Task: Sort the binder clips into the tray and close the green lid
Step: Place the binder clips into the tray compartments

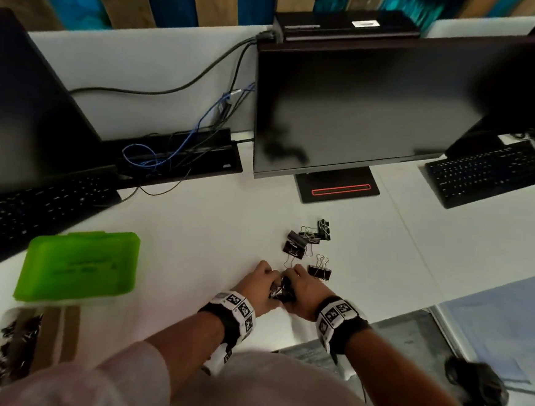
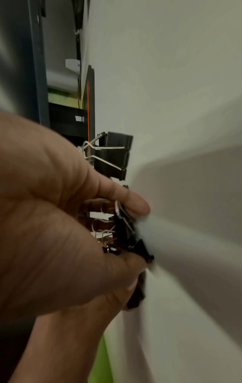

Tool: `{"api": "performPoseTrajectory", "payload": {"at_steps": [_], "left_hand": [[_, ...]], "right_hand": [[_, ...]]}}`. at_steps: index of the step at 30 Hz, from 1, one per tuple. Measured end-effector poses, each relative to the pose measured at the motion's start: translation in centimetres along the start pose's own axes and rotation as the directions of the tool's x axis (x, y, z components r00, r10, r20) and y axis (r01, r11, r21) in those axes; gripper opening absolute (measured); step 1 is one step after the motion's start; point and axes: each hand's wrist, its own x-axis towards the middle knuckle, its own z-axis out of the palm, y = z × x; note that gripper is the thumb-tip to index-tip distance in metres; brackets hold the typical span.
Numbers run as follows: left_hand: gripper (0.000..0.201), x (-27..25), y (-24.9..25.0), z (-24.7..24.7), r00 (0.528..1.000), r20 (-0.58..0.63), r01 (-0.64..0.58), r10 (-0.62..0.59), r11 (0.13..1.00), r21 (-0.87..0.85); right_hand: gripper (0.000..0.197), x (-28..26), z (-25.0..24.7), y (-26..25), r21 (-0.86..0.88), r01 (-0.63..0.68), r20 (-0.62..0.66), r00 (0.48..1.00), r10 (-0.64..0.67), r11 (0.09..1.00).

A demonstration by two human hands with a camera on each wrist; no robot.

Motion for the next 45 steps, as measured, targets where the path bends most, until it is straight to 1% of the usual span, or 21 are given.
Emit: {"api": "performPoseTrajectory", "payload": {"at_steps": [3,5,9,12,15,18,22,24,26,30,33,35,38,41,43,45], "left_hand": [[0.026,-0.7,-0.8,-0.7,0.999,-0.032,0.043,-0.044,0.999,-0.021],[0.024,-1.2,-1.7,-1.2,0.996,-0.060,0.063,-0.067,0.996,-0.061],[0.022,-2.3,-3.6,-2.2,0.988,-0.119,0.084,-0.096,0.991,-0.102],[0.023,-3.1,-4.7,-3.2,0.977,-0.170,0.109,-0.133,0.984,-0.142],[0.027,-3.8,-5.7,-4.3,0.966,-0.190,0.131,-0.177,0.964,-0.230],[0.031,-5.0,-6.4,-5.3,0.952,-0.210,0.148,-0.221,0.937,-0.315],[0.034,-7.0,-7.2,-6.3,0.930,-0.251,0.149,-0.269,0.899,-0.412],[0.034,-8.1,-7.7,-6.8,0.909,-0.288,0.150,-0.301,0.882,-0.447],[0.033,-9.6,-8.3,-7.4,0.872,-0.340,0.165,-0.351,0.867,-0.470],[0.032,-13.7,-10.3,-9.1,0.779,-0.456,0.173,-0.431,0.846,-0.505],[0.032,-17.8,-12.3,-10.1,0.684,-0.519,0.202,-0.513,0.817,-0.540],[0.033,-20.7,-13.8,-10.3,0.614,-0.557,0.229,-0.559,0.802,-0.552],[0.035,-24.6,-15.9,-9.6,0.549,-0.553,0.279,-0.626,0.761,-0.585],[0.035,-27.8,-17.4,-8.4,0.477,-0.538,0.316,-0.695,0.707,-0.633],[0.034,-29.3,-18.1,-7.5,0.441,-0.532,0.319,-0.723,0.680,-0.659],[0.034,-30.1,-18.7,-6.8,0.433,-0.525,0.337,-0.733,0.671,-0.660]], "right_hand": [[0.059,0.6,-0.3,-0.4,0.069,0.000,0.006,1.000,-0.001,0.998],[0.055,1.0,-0.3,-0.6,0.131,0.002,-0.006,1.000,-0.001,0.991],[0.046,1.5,-0.3,-0.8,0.251,0.053,-0.077,0.996,-0.035,0.966],[0.041,1.8,-0.5,-1.4,0.296,0.086,-0.141,0.989,-0.045,0.951],[0.039,2.5,-1.0,-2.6,0.319,0.116,-0.189,0.980,-0.057,0.941],[0.040,3.5,-1.7,-4.5,0.293,0.115,-0.170,0.983,-0.067,0.949],[0.037,5.3,-2.4,-7.2,0.268,0.107,-0.095,0.992,-0.085,0.958],[0.036,6.2,-2.7,-8.9,0.260,0.139,-0.088,0.989,-0.120,0.955],[0.035,7.2,-3.0,-11.0,0.261,0.194,-0.096,0.980,-0.174,0.946],[0.034,9.5,-3.2,-16.9,0.291,0.280,-0.095,0.960,-0.263,0.915],[0.035,11.0,-2.4,-22.1,0.281,0.378,-0.082,0.925,-0.370,0.882],[0.036,11.7,-1.3,-25.8,0.282,0.444,-0.059,0.893,-0.446,0.851],[0.035,12.0,0.7,-30.9,0.212,0.548,-0.015,0.830,-0.558,0.809],[0.033,11.7,2.9,-34.9,0.152,0.644,0.070,0.750,-0.658,0.750],[0.031,11.4,4.2,-36.8,0.133,0.685,0.126,0.705,-0.698,0.716],[0.029,11.3,5.3,-38.1,0.104,0.713,0.161,0.676,-0.719,0.694]]}}
